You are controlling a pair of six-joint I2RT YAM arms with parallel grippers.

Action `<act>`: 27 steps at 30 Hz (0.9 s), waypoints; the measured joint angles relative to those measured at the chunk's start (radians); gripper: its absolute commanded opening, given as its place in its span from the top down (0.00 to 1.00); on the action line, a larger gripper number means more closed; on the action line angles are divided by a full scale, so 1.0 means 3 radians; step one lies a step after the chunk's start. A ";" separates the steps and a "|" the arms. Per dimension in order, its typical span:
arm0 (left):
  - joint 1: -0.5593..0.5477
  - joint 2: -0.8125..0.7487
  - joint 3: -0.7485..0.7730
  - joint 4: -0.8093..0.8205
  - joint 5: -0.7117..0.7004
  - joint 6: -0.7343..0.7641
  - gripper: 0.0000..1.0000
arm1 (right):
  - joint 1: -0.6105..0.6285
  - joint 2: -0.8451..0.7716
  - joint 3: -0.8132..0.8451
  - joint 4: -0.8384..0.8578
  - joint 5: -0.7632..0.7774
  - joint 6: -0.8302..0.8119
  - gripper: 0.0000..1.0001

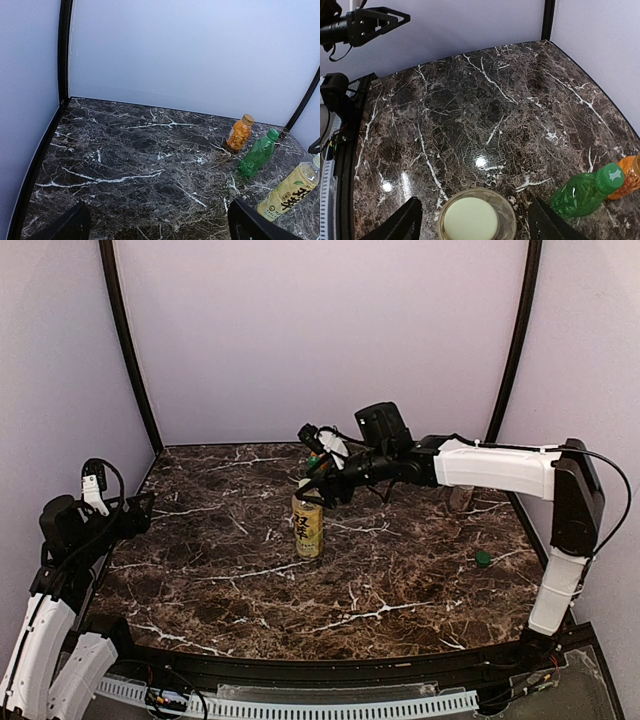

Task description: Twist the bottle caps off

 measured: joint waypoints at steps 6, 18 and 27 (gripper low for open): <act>0.0000 0.0001 0.0000 0.0013 0.0050 0.0000 0.05 | 0.0009 0.0020 0.0001 -0.0001 -0.0008 -0.0047 0.67; 0.0003 0.0010 0.0000 0.0098 0.0465 0.0058 0.12 | 0.0011 0.0027 0.0051 -0.0089 -0.0182 -0.0079 1.00; -0.0192 0.0154 0.0067 0.0113 0.1312 0.0342 0.11 | 0.0050 0.0024 0.0380 0.0066 -0.0334 0.0777 1.00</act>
